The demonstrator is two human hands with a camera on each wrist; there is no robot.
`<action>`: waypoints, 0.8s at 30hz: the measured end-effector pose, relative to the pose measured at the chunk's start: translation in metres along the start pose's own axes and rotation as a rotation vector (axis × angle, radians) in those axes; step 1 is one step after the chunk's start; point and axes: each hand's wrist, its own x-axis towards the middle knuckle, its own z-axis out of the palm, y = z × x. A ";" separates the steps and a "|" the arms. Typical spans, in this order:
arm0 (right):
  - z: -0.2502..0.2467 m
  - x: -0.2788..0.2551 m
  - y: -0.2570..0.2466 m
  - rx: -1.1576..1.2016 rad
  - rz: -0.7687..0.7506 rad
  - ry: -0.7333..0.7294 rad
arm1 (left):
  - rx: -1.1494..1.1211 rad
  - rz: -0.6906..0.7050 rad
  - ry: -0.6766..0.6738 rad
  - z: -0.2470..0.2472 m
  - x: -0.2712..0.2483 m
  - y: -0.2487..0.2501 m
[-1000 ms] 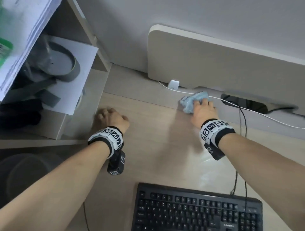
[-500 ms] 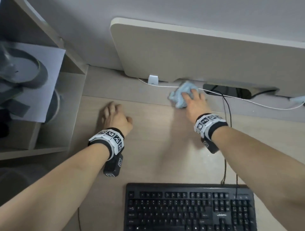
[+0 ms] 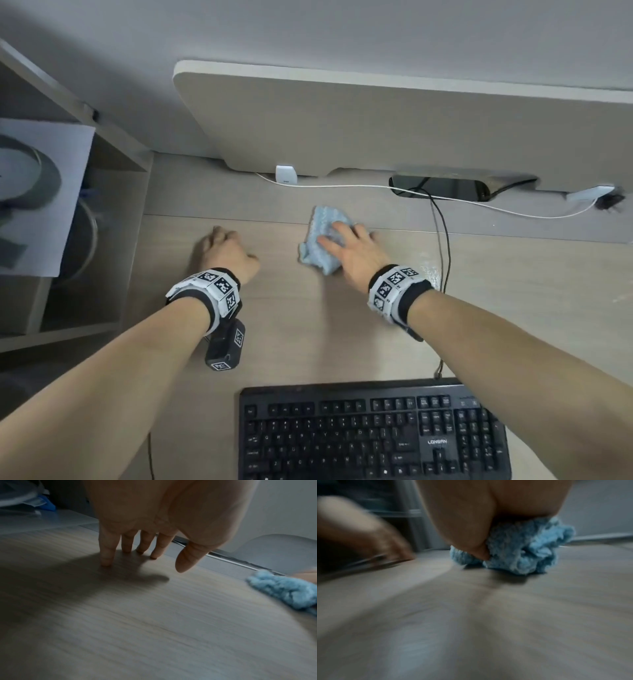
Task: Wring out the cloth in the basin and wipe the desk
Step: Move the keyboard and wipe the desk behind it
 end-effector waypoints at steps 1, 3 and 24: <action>0.001 -0.001 0.015 0.006 0.073 0.016 | 0.004 0.004 0.006 0.000 0.000 -0.002; -0.003 -0.005 0.050 0.047 0.296 0.037 | 0.000 0.004 0.011 -0.001 -0.004 -0.004; -0.002 0.062 -0.198 -0.075 -0.362 -0.001 | -0.456 -0.201 0.055 -0.006 -0.040 -0.114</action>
